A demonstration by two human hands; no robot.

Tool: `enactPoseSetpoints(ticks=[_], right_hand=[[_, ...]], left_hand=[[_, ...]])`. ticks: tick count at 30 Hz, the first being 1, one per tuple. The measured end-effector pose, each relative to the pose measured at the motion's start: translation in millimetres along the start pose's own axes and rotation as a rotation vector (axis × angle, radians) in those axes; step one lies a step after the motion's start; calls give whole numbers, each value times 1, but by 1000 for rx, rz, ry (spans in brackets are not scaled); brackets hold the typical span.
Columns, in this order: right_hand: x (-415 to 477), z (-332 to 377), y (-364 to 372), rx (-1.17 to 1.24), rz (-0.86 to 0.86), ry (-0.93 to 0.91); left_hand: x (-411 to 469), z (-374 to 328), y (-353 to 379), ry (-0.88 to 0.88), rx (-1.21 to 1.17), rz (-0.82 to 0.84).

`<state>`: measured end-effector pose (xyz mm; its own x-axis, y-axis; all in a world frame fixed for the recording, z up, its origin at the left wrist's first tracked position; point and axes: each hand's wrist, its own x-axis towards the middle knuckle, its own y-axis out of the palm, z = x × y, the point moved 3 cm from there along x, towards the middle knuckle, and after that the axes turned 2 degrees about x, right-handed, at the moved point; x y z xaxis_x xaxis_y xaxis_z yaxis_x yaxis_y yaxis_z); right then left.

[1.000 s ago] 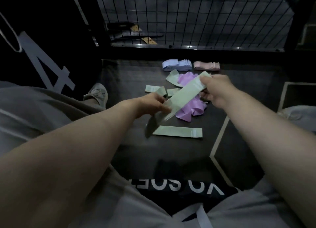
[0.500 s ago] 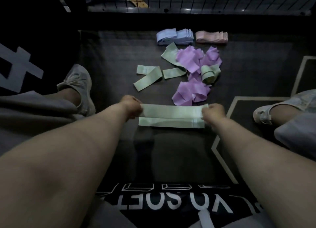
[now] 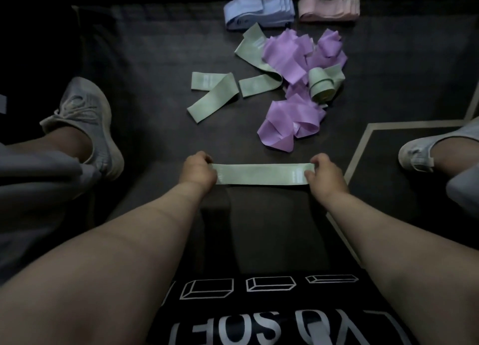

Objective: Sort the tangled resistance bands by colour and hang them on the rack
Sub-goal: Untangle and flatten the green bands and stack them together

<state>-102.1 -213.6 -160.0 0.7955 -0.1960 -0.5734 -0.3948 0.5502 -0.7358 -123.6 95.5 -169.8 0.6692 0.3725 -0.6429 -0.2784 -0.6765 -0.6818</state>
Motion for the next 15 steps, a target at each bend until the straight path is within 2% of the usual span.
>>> enactPoseSetpoints(ticks=[6,8,11,15], right_hand=[[1,-6,8,-134,-11,-26],[-3,-3,6,-314,-34,-145],[-6,-1,12,-546,76,-367],[0,-3,23,-659,90,-373]], left_hand=[[-3,1,8,65,165,25],[-8,0,10,114,268,-4],[-14,-5,10,265,503,-135],[-10,-3,20,395,606,-92]])
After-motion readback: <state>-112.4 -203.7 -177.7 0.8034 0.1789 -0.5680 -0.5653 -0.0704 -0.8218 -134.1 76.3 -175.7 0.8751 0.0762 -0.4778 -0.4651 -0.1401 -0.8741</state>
